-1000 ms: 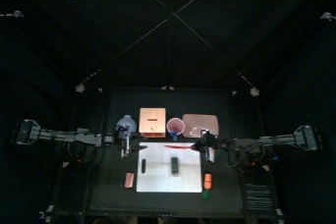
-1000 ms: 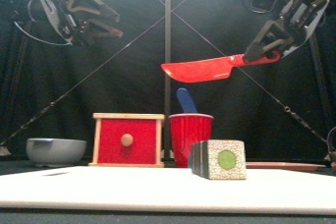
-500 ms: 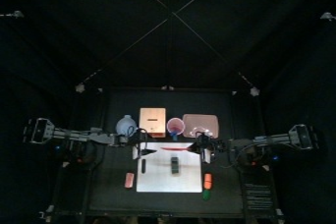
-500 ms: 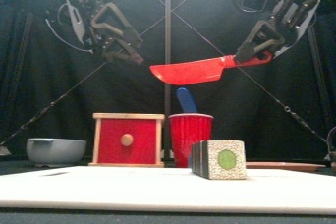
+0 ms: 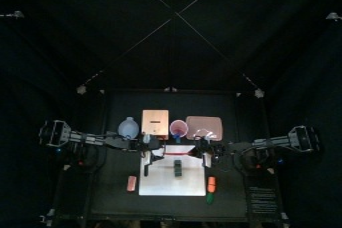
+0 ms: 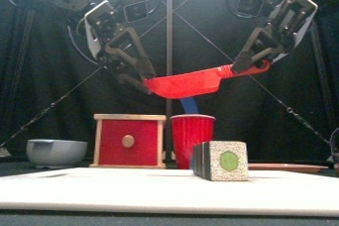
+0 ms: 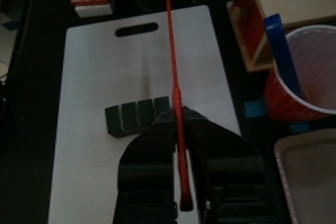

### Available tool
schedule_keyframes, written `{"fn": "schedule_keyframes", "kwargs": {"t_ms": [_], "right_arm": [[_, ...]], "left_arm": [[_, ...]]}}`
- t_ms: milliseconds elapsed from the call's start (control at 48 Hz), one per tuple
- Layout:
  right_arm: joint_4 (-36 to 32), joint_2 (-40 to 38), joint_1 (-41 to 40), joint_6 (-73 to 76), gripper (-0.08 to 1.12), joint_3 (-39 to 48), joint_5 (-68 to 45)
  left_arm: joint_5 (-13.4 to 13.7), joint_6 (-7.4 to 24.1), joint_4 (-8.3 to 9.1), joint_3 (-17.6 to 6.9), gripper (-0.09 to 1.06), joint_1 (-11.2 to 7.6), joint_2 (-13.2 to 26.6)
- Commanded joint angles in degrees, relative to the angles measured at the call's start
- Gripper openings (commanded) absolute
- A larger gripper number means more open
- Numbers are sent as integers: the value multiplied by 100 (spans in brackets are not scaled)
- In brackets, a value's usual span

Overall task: Place sushi on board then cut the sushi with the knife then place the pieces on the plate
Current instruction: Grasp knife edge with left hand

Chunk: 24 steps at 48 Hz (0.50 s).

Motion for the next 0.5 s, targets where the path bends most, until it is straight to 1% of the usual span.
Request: {"fn": "schedule_keyframes", "kwargs": {"t_ms": [21,167,292,333,438,500], "right_arm": [[-26,0,35,0,34,-167,-53],[-26,70,35,0,34,-185,-53],[-26,114,44,0,34,-193,-53],[-26,123,44,0,34,-202,-62],[-26,132,44,0,34,-211,-62],[-26,132,44,0,34,-211,-62]], "left_arm": [[-18,9,9,-220,89,0,70],[-26,18,79,-272,89,9,185],[-79,18,237,-281,89,26,229],[-105,18,264,-281,89,26,255],[-149,18,316,-290,86,35,299],[-176,18,352,-281,82,35,316]]}}
